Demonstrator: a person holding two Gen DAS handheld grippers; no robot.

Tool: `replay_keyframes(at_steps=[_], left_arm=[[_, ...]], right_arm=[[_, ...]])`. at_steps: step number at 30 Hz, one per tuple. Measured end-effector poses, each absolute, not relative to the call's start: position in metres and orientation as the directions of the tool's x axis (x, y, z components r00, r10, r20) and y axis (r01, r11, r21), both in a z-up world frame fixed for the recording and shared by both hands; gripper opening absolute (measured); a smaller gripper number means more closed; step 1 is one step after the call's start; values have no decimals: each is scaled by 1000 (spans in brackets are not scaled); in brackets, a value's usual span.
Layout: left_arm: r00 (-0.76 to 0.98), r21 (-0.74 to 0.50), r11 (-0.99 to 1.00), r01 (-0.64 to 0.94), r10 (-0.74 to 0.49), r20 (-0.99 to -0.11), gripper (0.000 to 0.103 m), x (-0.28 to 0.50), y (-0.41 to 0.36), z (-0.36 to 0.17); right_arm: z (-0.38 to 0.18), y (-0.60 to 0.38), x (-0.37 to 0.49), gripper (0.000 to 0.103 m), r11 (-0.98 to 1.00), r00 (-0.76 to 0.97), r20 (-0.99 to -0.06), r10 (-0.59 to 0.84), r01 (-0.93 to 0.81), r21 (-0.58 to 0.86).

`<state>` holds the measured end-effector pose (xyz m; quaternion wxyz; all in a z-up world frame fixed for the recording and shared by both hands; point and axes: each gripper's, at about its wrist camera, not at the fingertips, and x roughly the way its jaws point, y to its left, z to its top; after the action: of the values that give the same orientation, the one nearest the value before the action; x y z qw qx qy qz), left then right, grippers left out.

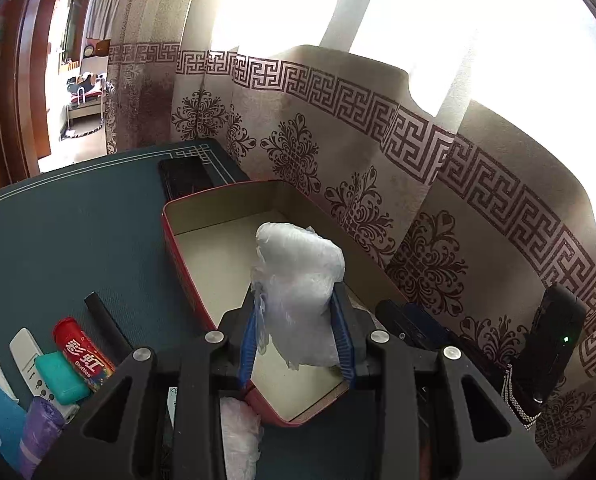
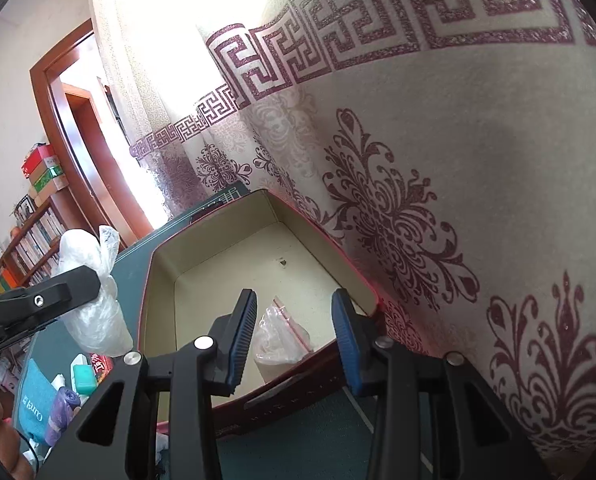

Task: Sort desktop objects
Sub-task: 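Carry both items into the pink tin box and open both grippers, then move both grippers back toward the pile of items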

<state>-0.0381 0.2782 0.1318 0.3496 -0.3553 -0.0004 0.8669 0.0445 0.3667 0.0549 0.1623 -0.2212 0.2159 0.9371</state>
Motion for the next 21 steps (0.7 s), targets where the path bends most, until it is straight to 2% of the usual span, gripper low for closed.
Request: replay_keyframes(at_steps=[5,7,9,13,21], left_arm=[[-469,-264,-753,-603,602,-646,45,-44,287,121],[-468,-259,-756,-601,596,-652,62,-44,287,118],[-481,-254,-762,-595,591,-648,67,-43,286,118],[-479,-266,-765,-587,593,-647,68,-44,281,119],[-509,-272,-791,-548,574,-642,68,-49,265,124]], right_arm=[[58,367,44,49,-855,-846,-487,218,-406,323],[57,365,44,53,-852,-844,-488,223,-412,323],[57,365,44,55,-850,-843,-488,225,-415,324],[56,360,39,57,-851,-841,-489,231,-418,317],[56,361,41,72,-848,-840,-486,244,-427,314]])
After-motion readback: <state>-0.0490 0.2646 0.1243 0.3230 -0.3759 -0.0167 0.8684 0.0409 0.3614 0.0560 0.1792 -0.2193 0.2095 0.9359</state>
